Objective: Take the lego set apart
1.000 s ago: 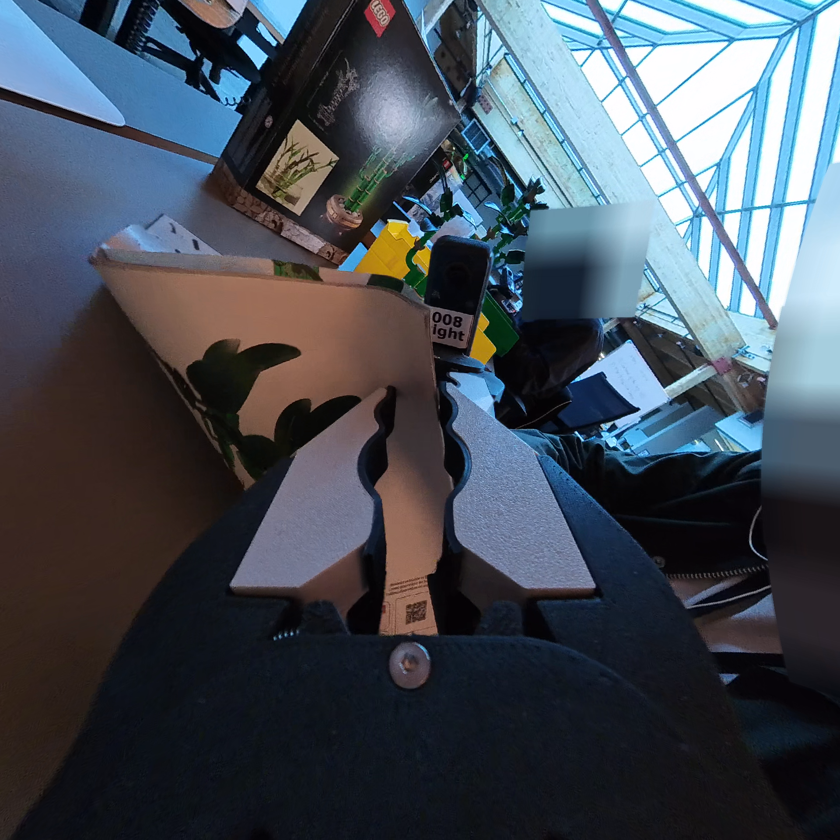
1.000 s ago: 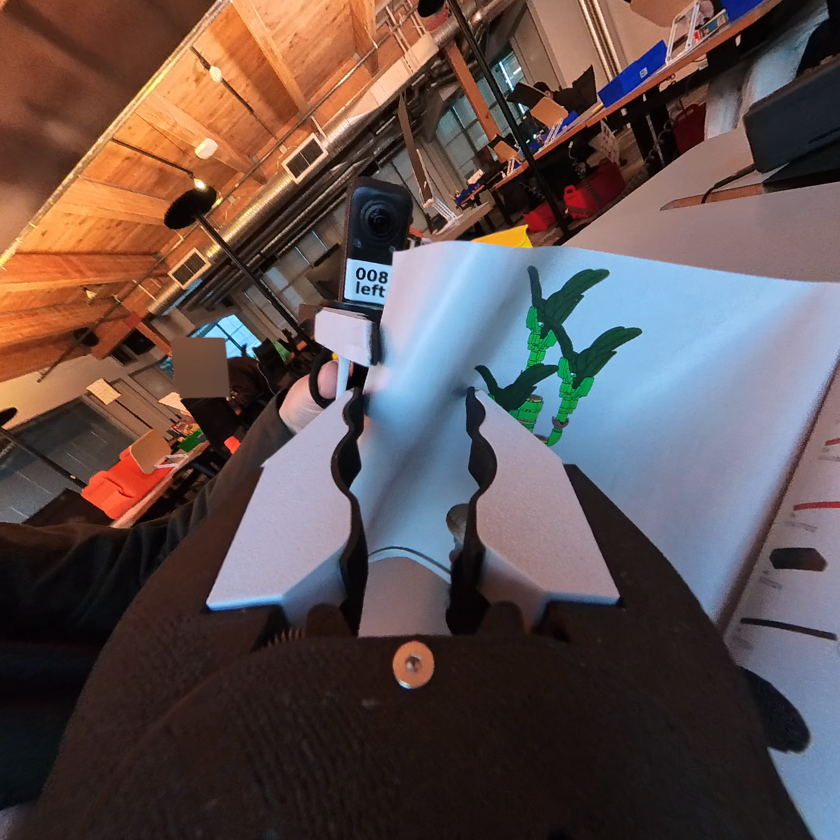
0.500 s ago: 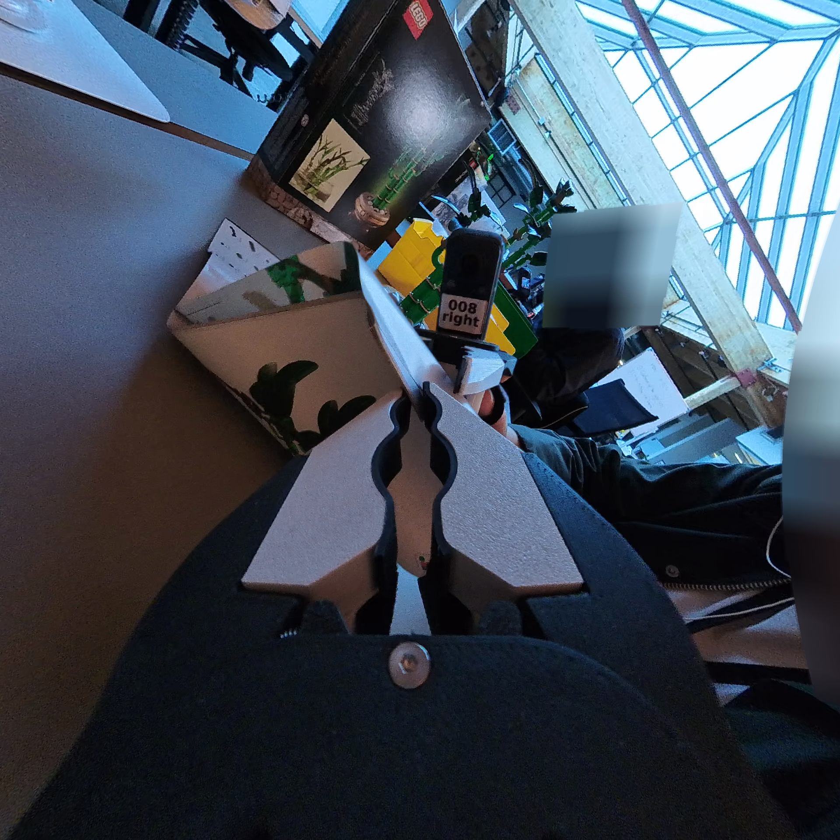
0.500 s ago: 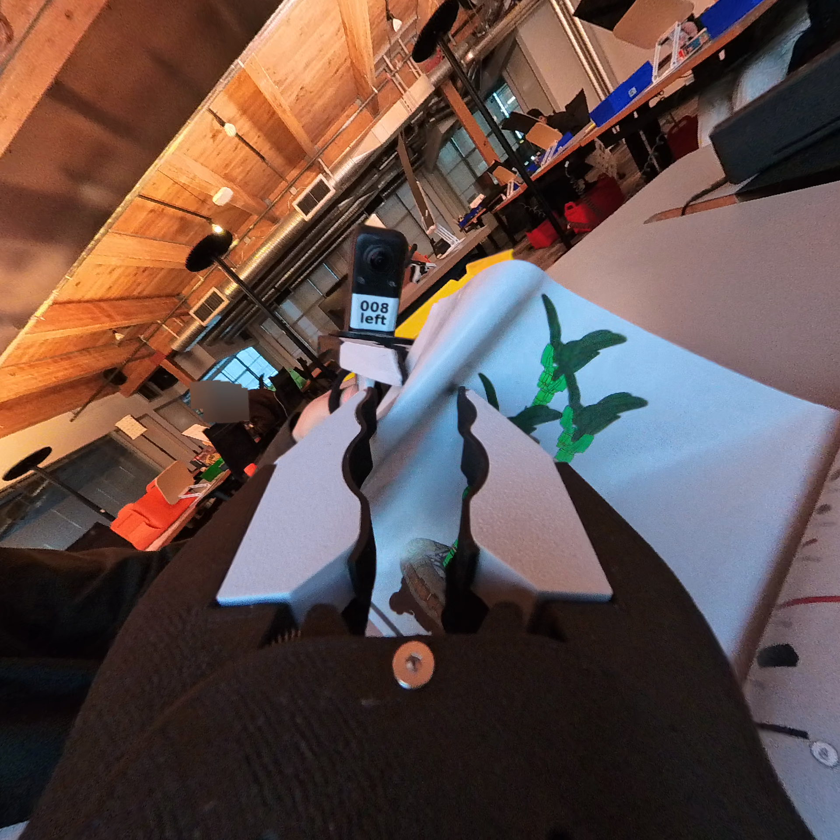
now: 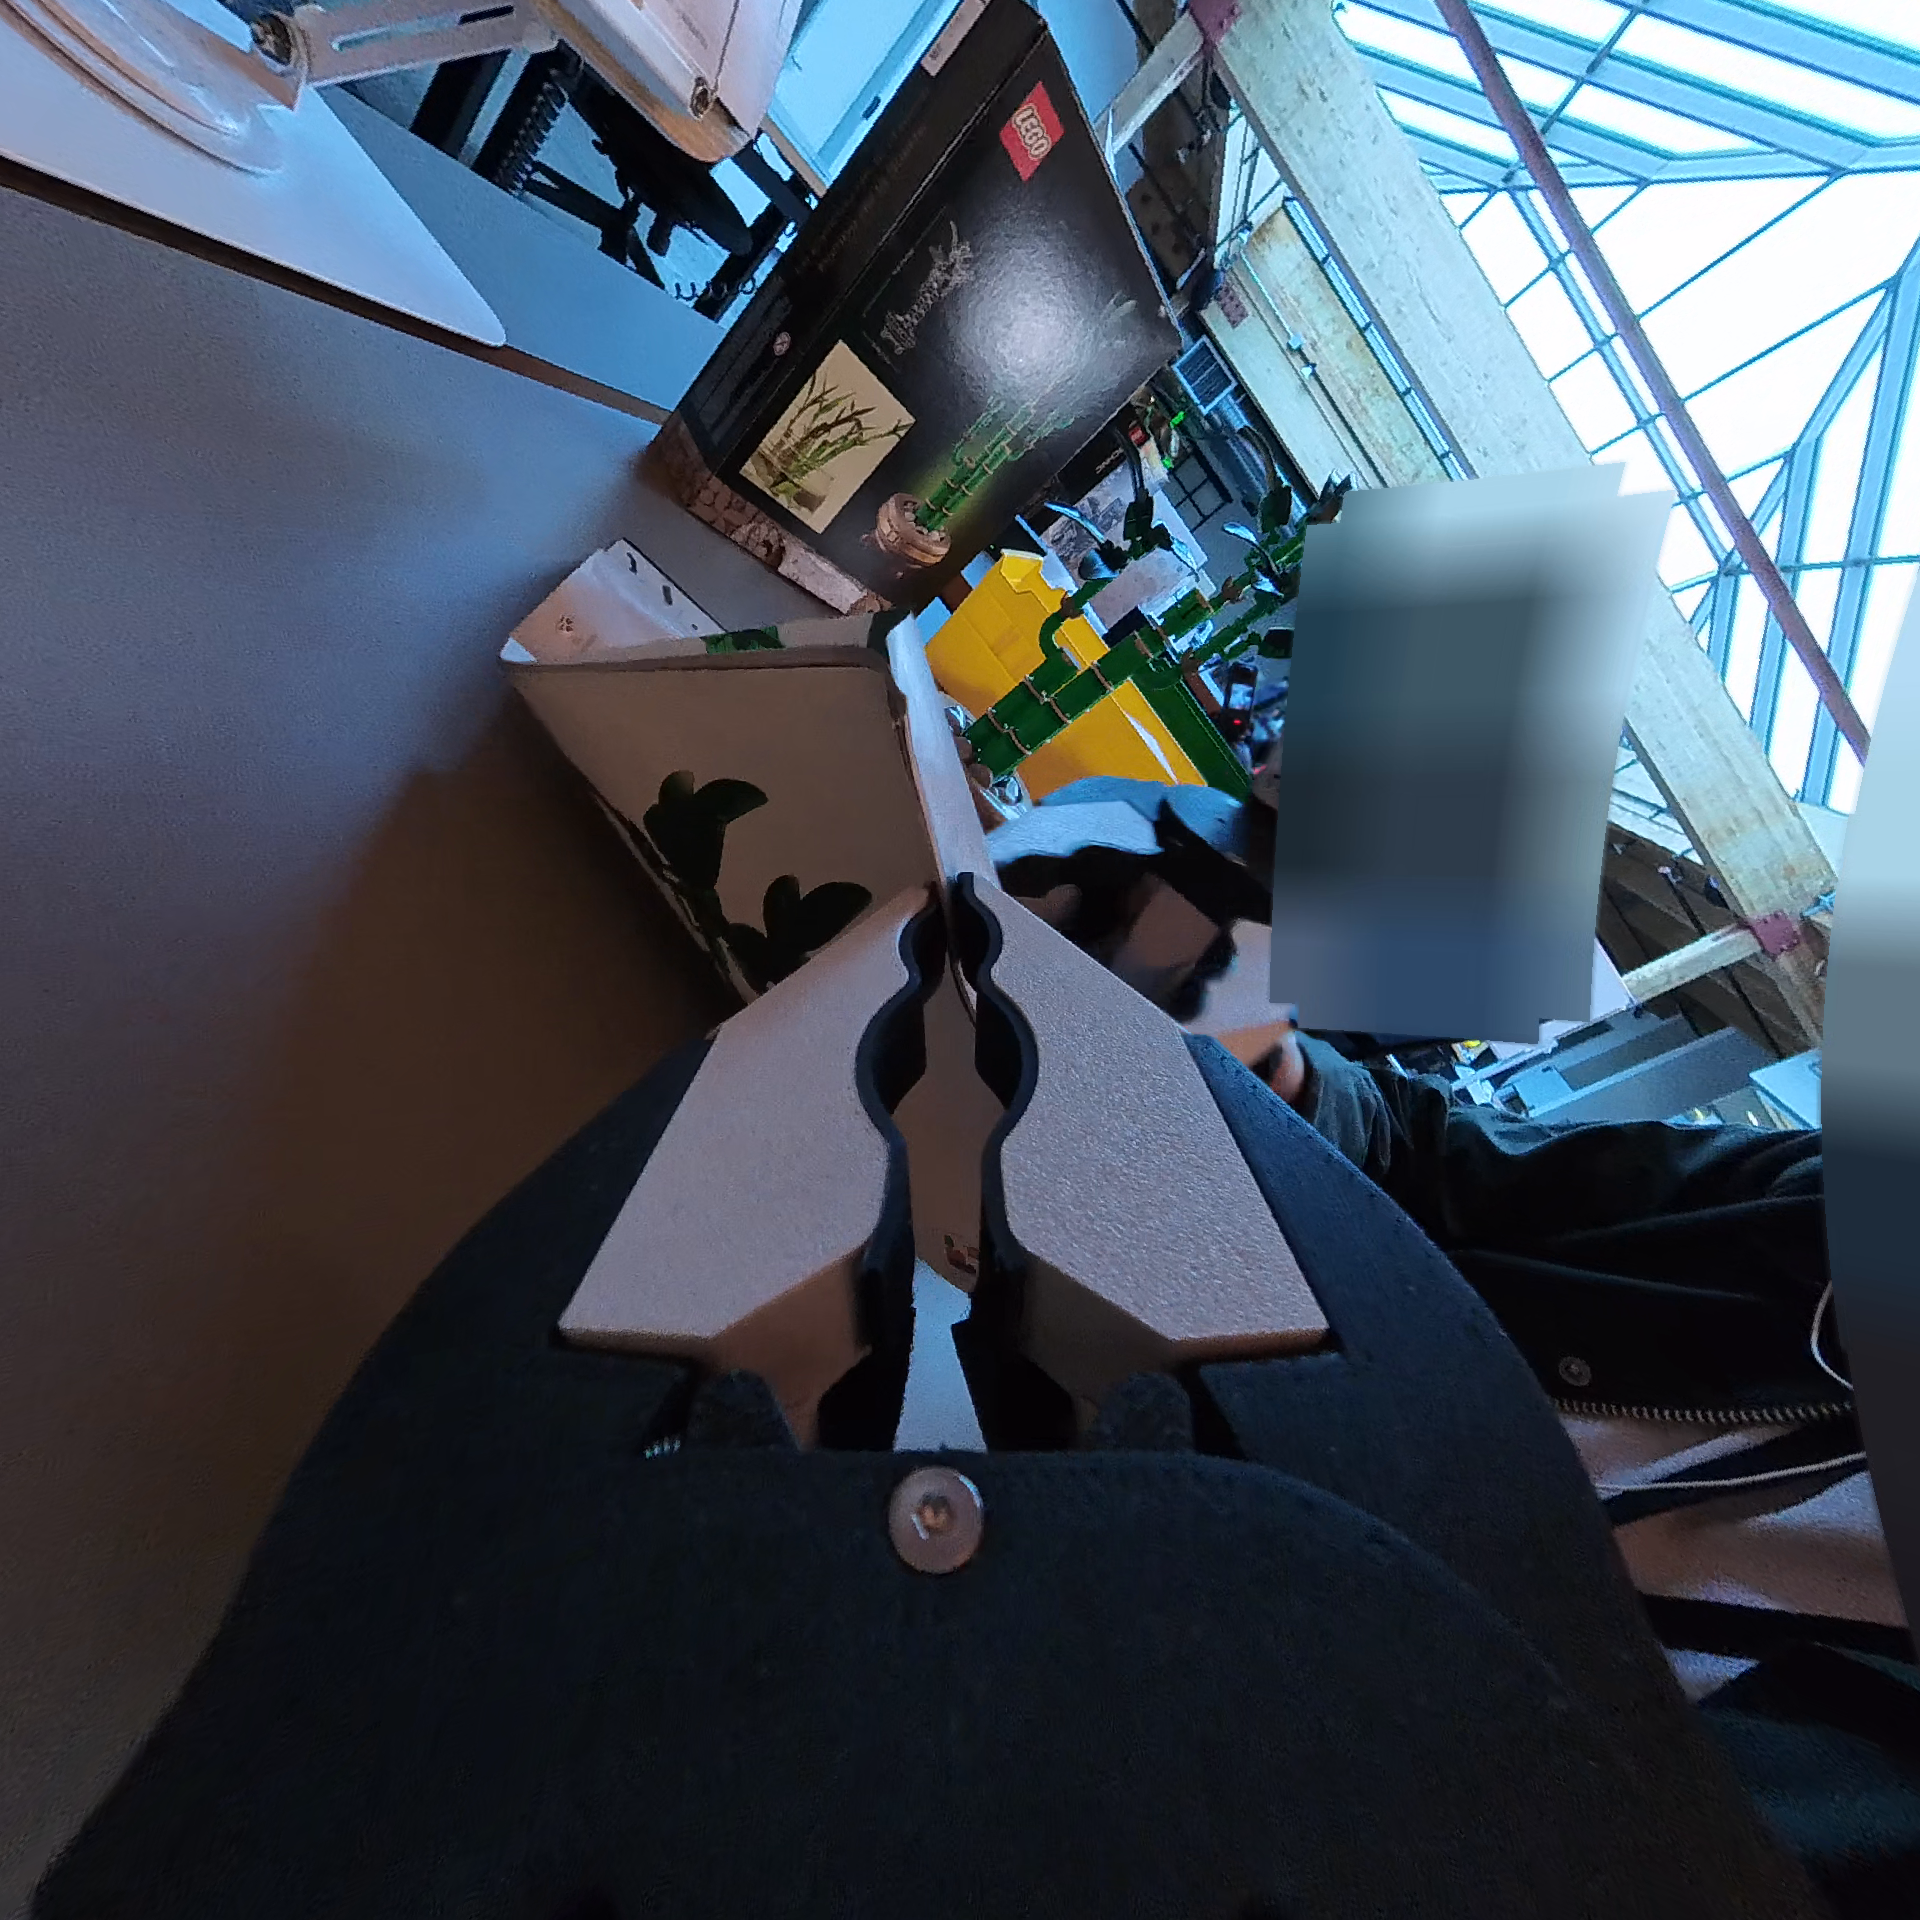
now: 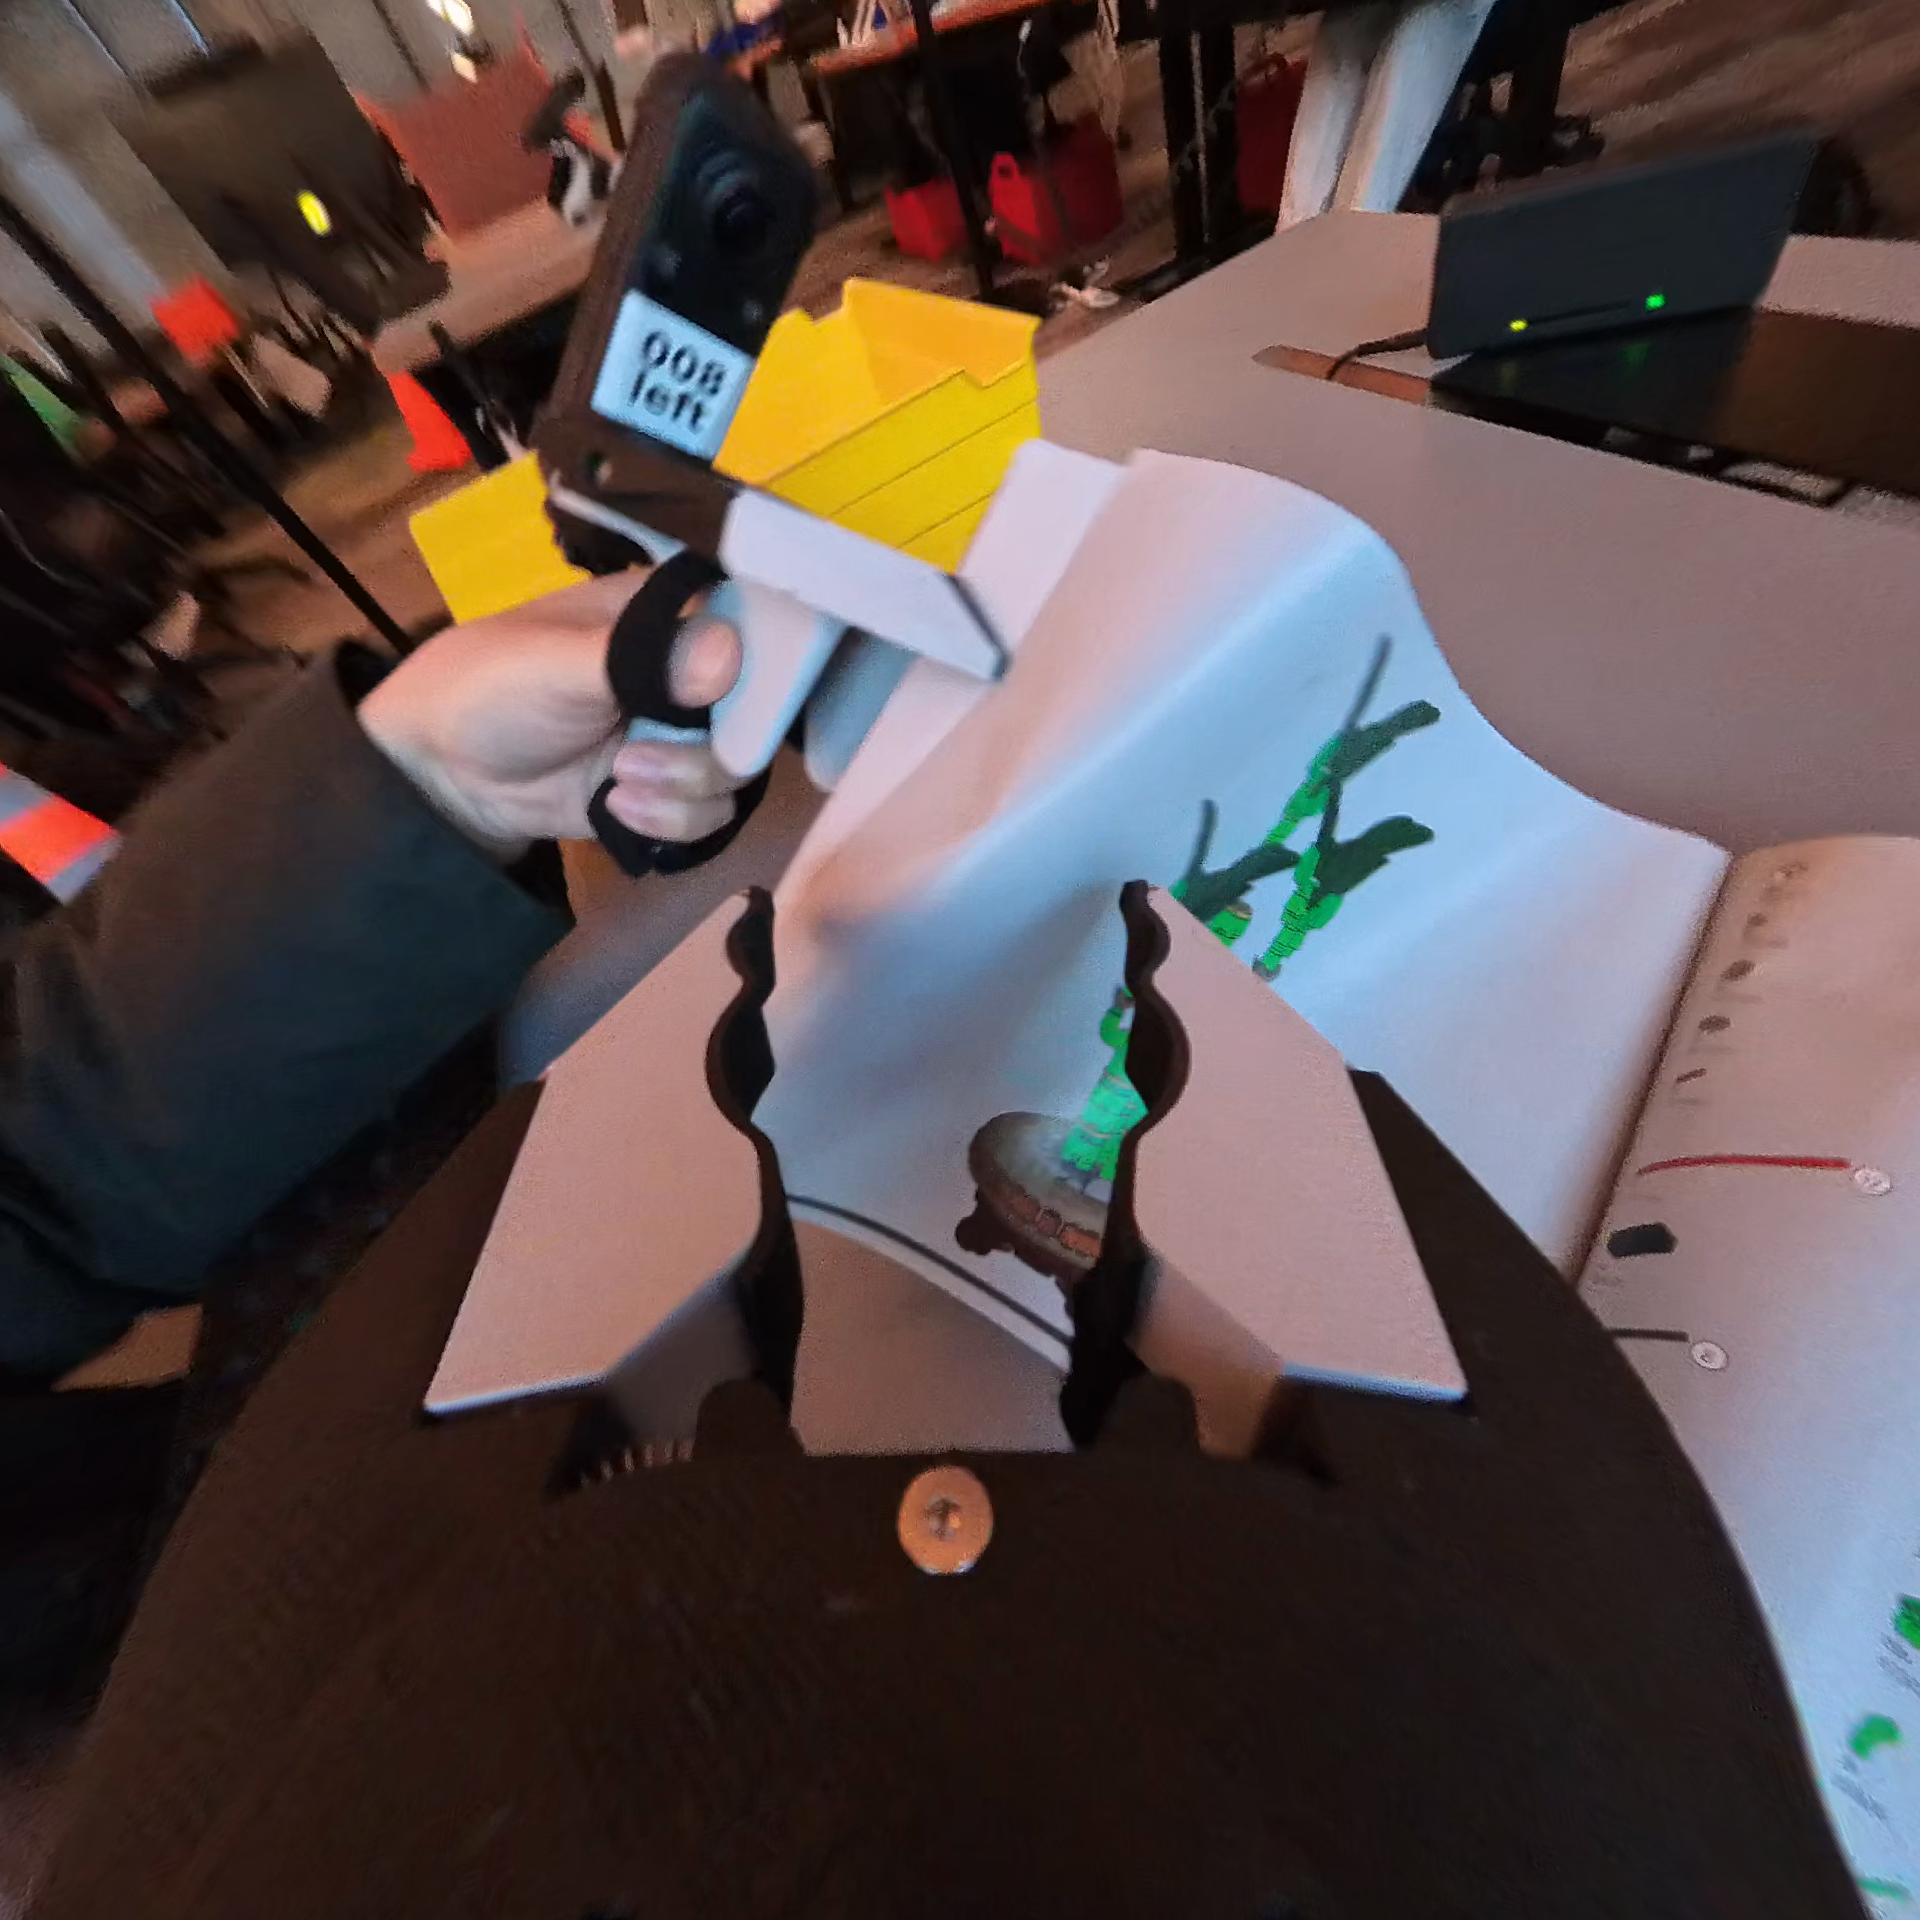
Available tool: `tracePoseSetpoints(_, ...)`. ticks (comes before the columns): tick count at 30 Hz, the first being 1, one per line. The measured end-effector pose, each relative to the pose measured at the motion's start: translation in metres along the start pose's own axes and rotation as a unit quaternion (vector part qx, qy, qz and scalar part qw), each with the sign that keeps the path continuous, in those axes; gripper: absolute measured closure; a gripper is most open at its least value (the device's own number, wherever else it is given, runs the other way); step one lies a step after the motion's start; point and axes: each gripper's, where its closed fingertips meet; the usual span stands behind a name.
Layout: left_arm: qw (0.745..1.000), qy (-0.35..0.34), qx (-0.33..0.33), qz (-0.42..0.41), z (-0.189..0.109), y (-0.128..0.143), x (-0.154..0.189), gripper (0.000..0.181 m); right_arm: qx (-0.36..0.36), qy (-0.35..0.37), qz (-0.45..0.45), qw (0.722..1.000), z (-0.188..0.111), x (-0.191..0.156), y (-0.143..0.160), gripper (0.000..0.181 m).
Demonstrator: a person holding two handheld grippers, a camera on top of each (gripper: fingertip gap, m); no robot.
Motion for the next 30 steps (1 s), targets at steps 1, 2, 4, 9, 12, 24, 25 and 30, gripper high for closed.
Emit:
tracePoseSetpoints(1, 1.0, -0.001, -0.001, -0.001, 0.0, 0.0, 0.0, 0.181, -0.003, 0.003, -0.029, 1.0, -0.003, -0.008, 0.002, 0.111)
tracePoseSetpoints(2, 1.0, -0.003, -0.001, -0.001, 0.0, 0.0, -0.001, 0.181, -0.001, 0.006, -0.062, 0.998, -0.008, -0.017, 0.004, 0.108)
tracePoseSetpoints(4, 1.0, -0.003, 0.001, -0.003, -0.001, 0.0, -0.001, 0.181, 0.001, 0.027, -0.137, 0.99, -0.019, -0.028, 0.013, 0.099)
tracePoseSetpoints(9, 1.0, -0.005, -0.002, -0.006, 0.001, 0.001, -0.002, 0.181, -0.041, 0.117, -0.233, 0.965, -0.029, -0.033, 0.06, 0.095)
tracePoseSetpoints(12, 1.0, -0.008, -0.005, -0.001, 0.002, 0.002, -0.002, 0.181, -0.056, 0.174, -0.287, 0.94, -0.026, -0.036, 0.07, 0.107)
tracePoseSetpoints(24, 1.0, -0.009, -0.001, -0.01, 0.001, 0.002, -0.004, 0.181, -0.031, 0.202, -0.265, 0.942, -0.018, -0.031, 0.059, 0.141)
tracePoseSetpoints(25, 1.0, -0.009, 0.0, -0.009, 0.0, 0.002, -0.004, 0.181, -0.027, 0.201, -0.265, 0.943, -0.02, -0.031, 0.058, 0.143)
tracePoseSetpoints(30, 1.0, -0.01, 0.0, -0.012, 0.0, 0.002, -0.005, 0.181, -0.015, 0.196, -0.269, 0.943, -0.022, -0.032, 0.055, 0.161)
Point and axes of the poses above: each gripper's, where its closed fingertips meet, z out along the fingers, y out of its underside, x = y × z across the jaws, and after that the axes turned 15 degrees about z, right-handed
